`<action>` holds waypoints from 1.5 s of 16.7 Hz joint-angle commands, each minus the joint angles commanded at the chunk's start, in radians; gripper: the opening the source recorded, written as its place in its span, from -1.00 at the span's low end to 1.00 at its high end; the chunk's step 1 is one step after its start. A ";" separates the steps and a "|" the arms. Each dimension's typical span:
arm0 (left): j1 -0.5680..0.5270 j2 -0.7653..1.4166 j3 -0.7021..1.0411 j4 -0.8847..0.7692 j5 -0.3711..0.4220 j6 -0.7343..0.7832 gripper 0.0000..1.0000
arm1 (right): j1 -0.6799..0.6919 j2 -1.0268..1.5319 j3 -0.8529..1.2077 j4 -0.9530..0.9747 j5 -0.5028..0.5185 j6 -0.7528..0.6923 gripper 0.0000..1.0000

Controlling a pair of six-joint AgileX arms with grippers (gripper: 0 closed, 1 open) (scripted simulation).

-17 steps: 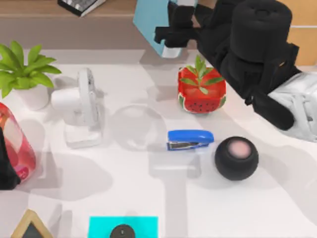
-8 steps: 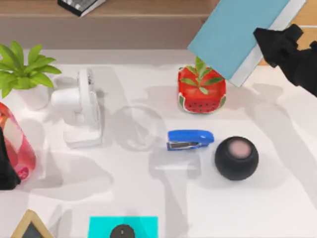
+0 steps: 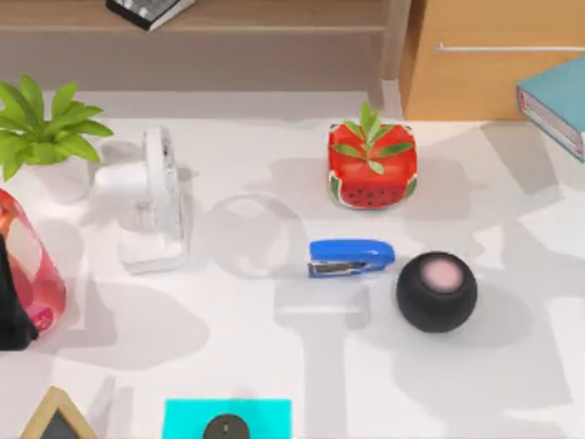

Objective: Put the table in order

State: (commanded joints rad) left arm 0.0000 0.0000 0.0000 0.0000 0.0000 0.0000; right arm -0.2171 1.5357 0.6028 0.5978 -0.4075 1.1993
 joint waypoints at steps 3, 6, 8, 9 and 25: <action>0.000 0.000 0.000 0.000 0.000 0.000 1.00 | -0.158 0.098 0.077 0.034 -0.033 0.114 -1.00; 0.000 0.000 0.000 0.000 0.000 0.000 1.00 | -0.260 0.206 0.177 0.072 -0.048 0.195 -1.00; 0.000 0.000 0.000 0.000 0.000 0.000 1.00 | -0.292 0.277 0.237 0.091 -0.051 0.229 -1.00; 0.000 0.000 0.000 0.000 0.000 0.000 1.00 | -0.298 0.306 0.259 0.098 -0.051 0.239 -1.00; 0.000 0.000 0.000 0.000 0.000 0.000 1.00 | -0.266 0.438 0.403 0.091 -0.015 0.263 -1.00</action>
State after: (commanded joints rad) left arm 0.0000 0.0000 0.0000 0.0000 0.0000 0.0000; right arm -0.4831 1.9739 1.0053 0.6888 -0.4227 1.4626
